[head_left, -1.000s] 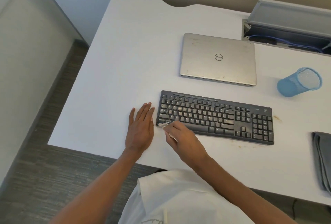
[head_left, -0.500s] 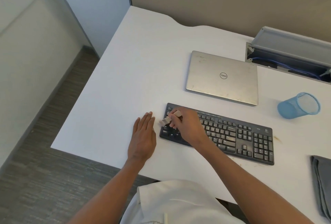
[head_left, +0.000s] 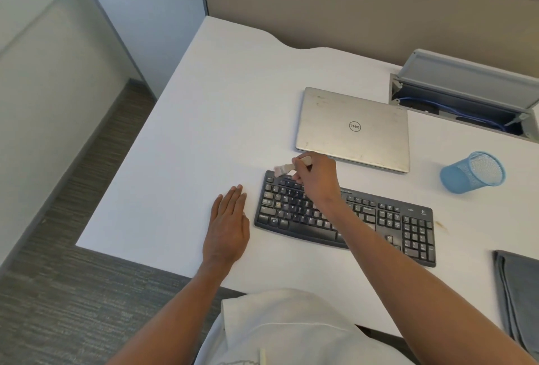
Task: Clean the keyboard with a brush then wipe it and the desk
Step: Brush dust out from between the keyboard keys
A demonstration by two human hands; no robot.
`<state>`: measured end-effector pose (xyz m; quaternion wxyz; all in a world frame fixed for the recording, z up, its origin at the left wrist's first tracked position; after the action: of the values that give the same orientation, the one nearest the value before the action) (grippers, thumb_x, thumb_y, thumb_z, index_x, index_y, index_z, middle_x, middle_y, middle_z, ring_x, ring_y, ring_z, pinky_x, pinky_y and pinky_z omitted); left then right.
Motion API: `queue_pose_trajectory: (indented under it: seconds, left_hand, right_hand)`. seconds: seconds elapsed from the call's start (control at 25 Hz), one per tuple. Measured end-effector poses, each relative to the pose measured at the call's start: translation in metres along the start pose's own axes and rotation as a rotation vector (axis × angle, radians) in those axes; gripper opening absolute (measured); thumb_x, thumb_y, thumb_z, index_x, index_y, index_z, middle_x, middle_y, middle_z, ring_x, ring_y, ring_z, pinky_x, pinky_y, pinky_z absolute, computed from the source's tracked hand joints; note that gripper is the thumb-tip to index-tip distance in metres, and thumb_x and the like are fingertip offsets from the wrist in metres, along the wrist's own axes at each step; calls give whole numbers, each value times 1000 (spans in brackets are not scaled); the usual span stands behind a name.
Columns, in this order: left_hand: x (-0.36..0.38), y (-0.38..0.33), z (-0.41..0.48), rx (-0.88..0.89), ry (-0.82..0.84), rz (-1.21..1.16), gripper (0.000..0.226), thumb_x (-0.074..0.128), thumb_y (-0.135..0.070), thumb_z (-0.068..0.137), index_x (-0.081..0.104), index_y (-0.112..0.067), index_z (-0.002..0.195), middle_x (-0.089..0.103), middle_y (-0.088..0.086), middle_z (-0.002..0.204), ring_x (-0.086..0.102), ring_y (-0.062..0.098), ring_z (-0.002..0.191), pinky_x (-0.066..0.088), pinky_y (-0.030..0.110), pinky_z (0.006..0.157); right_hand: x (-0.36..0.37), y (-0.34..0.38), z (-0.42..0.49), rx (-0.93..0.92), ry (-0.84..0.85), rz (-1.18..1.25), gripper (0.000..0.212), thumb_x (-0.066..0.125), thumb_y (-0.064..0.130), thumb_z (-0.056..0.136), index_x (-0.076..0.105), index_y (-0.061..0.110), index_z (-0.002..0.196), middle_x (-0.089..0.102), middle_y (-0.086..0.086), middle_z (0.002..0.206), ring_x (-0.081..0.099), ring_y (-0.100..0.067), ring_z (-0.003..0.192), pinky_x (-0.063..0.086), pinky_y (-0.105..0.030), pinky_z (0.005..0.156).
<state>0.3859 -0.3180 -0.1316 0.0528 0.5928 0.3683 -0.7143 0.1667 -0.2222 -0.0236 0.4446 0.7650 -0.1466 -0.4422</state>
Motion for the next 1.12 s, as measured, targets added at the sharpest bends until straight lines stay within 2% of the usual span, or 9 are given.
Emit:
queue_pose_trajectory:
  seconds: [0.2, 0.44, 0.84, 1.12]
  left_hand:
    - [-1, -1, 0, -1, 0, -10, 58, 23, -24, 105, 48, -8, 155, 38, 6, 169, 30, 19, 159, 17, 45, 133]
    - [-2, -1, 0, -1, -13, -7, 57, 27, -22, 104, 50, -7, 153, 40, 6, 168, 32, 20, 158, 17, 44, 133]
    - [-3, -1, -1, -6, -43, -56, 56, 28, -24, 106, 53, -7, 152, 42, 5, 167, 34, 19, 157, 18, 44, 132]
    - [0, 1, -1, -16, -38, -52, 57, 27, -26, 106, 51, -7, 154, 41, 4, 168, 32, 18, 158, 17, 44, 133]
  right_hand:
    - [-32, -25, -1, 44, -57, -14, 12, 61, 21, 102, 71, 15, 99, 74, -5, 70, 72, -20, 65, 62, -46, 66]
    - [-69, -54, -8, 87, -100, -45, 11, 63, 21, 101, 71, 17, 95, 73, -3, 67, 71, -15, 61, 62, -35, 61]
    - [-138, -103, -20, 146, -226, -47, 15, 64, 18, 99, 73, 12, 88, 72, -3, 61, 72, -18, 58, 64, -46, 68]
    - [-196, -140, -27, 182, -322, -133, 16, 64, 18, 97, 71, 14, 84, 71, -2, 58, 71, -20, 55, 63, -43, 64]
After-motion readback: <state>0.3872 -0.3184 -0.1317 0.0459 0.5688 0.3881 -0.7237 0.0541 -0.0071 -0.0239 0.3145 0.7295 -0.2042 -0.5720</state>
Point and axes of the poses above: each hand's wrist, its own z-axis towards the middle knuckle, its own x-axis out of the palm, y = z × x, the point moved 7 cm from there along z, towards the middle knuckle
